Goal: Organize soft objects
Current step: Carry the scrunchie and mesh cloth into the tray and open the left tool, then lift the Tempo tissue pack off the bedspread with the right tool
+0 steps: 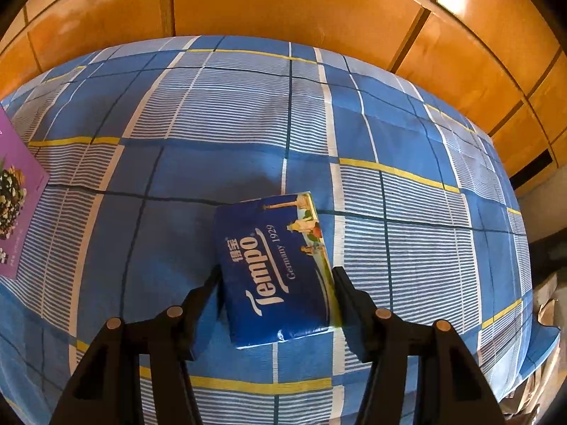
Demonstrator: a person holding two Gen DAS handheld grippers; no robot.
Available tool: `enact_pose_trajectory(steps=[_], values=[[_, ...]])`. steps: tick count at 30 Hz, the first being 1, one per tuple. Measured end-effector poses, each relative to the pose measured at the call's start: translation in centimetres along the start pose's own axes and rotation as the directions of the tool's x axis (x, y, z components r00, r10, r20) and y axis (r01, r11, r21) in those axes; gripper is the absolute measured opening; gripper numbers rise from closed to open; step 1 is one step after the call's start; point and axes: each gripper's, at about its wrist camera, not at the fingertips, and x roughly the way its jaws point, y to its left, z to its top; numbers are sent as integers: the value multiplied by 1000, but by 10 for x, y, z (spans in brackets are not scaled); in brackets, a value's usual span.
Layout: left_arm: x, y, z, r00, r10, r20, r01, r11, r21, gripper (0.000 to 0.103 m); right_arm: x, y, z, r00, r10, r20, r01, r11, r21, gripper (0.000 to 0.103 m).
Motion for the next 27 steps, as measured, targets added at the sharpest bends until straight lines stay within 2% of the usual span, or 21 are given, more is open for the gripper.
enact_pose_trajectory(steps=[3, 9, 14, 19, 22, 27], values=[[5, 9, -14, 1000, 6, -16, -6, 1000, -19, 57, -2, 1, -2, 1000, 1, 0, -1, 1000, 5, 59], [17, 11, -27, 999, 24, -30, -24, 1000, 2, 73, 0, -1, -1, 1000, 6, -3, -6, 1000, 11, 59], [12, 11, -26, 998, 62, 8, -62, 997, 42, 85, 4, -4, 2, 1000, 12, -6, -12, 1000, 21, 59], [2, 11, -32, 994, 96, 50, -99, 993, 65, 86, 6, -5, 2, 1000, 12, -5, -12, 1000, 22, 59], [-4, 11, -35, 992, 109, 66, -114, 991, 66, 92, 6, -5, 3, 1000, 10, -4, -10, 1000, 26, 59], [-23, 5, -38, 986, 113, 119, -124, 989, 87, 92, 4, -3, 3, 1000, 0, -5, 0, 1000, 26, 59]])
